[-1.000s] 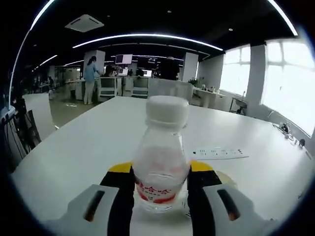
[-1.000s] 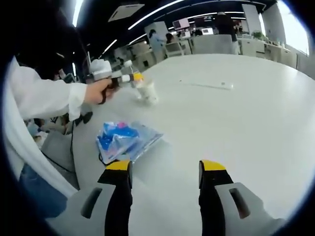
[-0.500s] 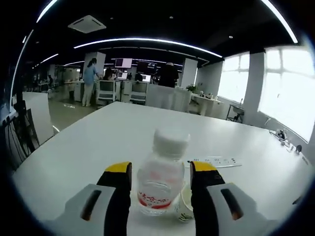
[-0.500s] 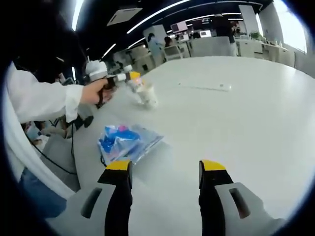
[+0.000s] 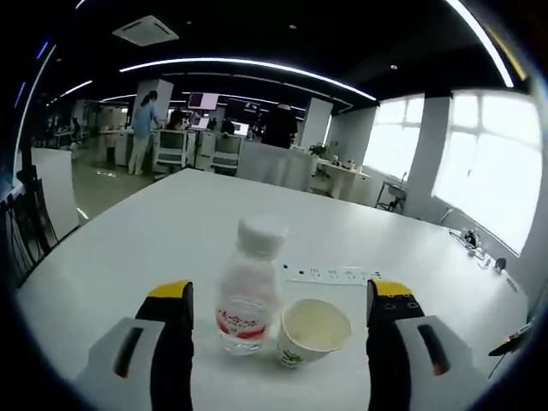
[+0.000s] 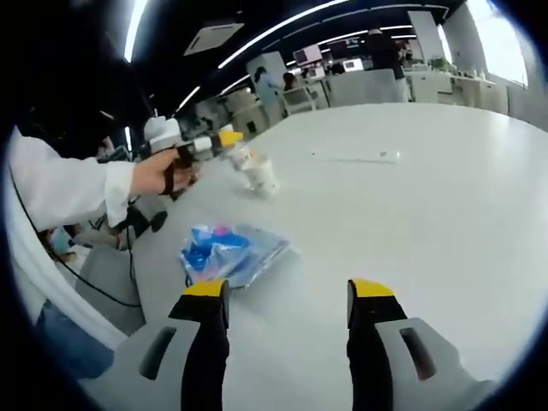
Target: Arrange the tabletop items into an orderly group along one side of the table until the central work area is clear of visible clutter.
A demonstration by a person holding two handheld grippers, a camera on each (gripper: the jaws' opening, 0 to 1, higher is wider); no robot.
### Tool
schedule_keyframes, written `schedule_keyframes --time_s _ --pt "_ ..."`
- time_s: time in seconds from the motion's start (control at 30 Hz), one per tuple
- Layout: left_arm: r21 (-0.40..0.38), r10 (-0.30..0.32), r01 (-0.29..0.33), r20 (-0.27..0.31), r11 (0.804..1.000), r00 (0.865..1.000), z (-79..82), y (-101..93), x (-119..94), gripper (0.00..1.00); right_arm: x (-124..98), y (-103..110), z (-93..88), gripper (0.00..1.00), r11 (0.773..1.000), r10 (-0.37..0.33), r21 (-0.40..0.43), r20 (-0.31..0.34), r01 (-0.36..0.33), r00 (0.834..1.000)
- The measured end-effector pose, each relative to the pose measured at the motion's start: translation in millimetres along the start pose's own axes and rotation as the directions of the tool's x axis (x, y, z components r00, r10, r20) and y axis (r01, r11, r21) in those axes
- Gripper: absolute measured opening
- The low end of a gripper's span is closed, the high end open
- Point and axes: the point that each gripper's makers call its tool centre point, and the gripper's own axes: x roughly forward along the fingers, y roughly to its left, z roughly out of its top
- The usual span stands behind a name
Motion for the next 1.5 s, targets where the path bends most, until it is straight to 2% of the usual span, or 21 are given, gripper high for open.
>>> schedule_keyframes --time_s 0.07,0.3,0.43,0.53,0.9,1.1,1.23,1.5 --pt "0.008 -0.004 0.004 0.016 1.0 1.0 2.6 -2.6 -7 0.87 -3 1 -1.6 0.55 1.0 -0.001 0.001 0.002 0.001 1.0" --pt "-0.041 -0.007 0.006 -0.033 0.999 0.999 -5.6 -4.9 -27 0.91 -11 -2 -9.3 0.56 0.999 -0.008 0.036 0.004 0.008 1.0" --pt "-0.026 -0.023 0.021 -0.046 0.999 0.999 -12.0 -10.4 -44 0.94 -14 1 -13.4 0.57 0.998 0.0 0.064 0.018 -0.002 1.0" --pt "-0.053 -0.035 0.031 -0.076 0.998 0.997 -20.2 -12.4 -58 0.95 -16 5 -16.9 0.57 0.998 0.004 0.065 0.022 -0.005 1.0" --pt "-0.038 -0.069 0.065 -0.097 0.997 0.993 -38.8 -18.3 -101 0.97 -27 14 -17.2 0.58 0.999 0.001 0.054 0.064 -0.005 0.998" --pt "-0.047 -0.091 0.087 -0.089 0.995 0.992 -44.5 -25.1 -121 0.96 -30 15 -26.0 0.6 0.999 0.007 0.046 0.057 -0.009 0.998" --pt "-0.05 -0.094 0.09 -0.08 0.995 0.992 -47.1 -27.4 -132 0.96 -32 17 -30.2 0.61 0.999 0.017 0.047 0.05 -0.019 0.999" --pt "-0.055 -0.086 0.08 -0.114 0.995 0.99 -61.2 -29.5 -142 0.94 -35 21 -32.1 0.63 0.998 0.036 0.044 0.046 -0.038 0.998"
